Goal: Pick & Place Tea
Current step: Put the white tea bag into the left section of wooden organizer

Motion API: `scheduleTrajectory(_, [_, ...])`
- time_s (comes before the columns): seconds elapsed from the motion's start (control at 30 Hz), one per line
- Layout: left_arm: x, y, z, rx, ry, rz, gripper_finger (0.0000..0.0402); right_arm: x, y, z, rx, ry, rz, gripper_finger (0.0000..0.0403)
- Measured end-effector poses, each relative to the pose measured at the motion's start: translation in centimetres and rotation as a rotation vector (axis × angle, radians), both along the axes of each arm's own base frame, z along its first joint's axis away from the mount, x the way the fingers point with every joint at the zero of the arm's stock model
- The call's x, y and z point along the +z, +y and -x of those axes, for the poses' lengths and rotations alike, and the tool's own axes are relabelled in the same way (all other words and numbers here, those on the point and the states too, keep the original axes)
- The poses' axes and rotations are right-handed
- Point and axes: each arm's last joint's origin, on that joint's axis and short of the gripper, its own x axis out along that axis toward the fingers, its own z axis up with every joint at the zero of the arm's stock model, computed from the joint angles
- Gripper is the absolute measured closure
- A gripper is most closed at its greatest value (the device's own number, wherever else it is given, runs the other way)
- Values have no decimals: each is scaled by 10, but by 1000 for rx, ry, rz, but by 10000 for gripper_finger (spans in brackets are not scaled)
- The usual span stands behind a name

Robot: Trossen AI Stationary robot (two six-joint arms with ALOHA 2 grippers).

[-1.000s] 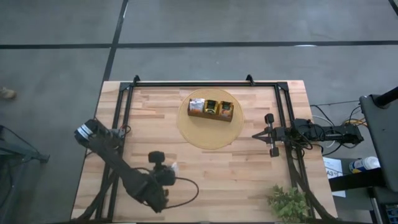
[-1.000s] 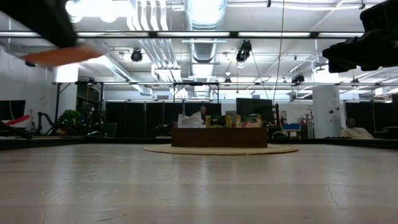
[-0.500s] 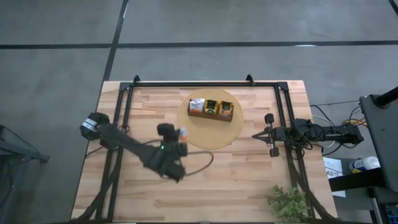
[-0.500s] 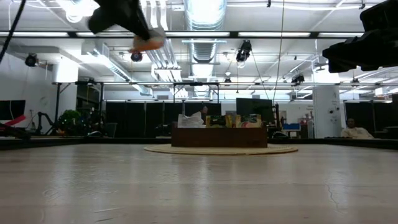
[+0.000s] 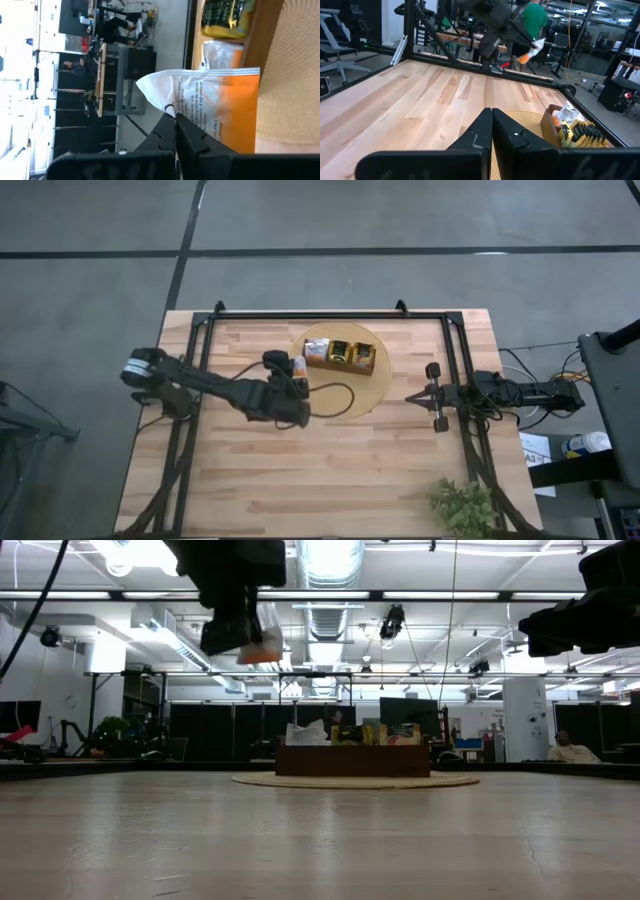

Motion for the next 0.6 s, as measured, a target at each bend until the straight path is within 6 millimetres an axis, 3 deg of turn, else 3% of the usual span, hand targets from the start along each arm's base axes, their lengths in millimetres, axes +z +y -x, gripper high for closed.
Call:
scheduleTrajectory(0.2, [-8, 22, -15, -46, -29, 0, 401, 0, 0, 0, 0, 0, 0, 394])
scheduleTrajectory(0.37, [-1, 41, -32, -95, -128, -29, 401, 0, 0, 0, 0, 0, 0, 394])
scheduleTrajectory(0.6, [-1, 66, -37, -68, -116, -54, 401, 0, 0, 0, 0, -1, 0, 394])
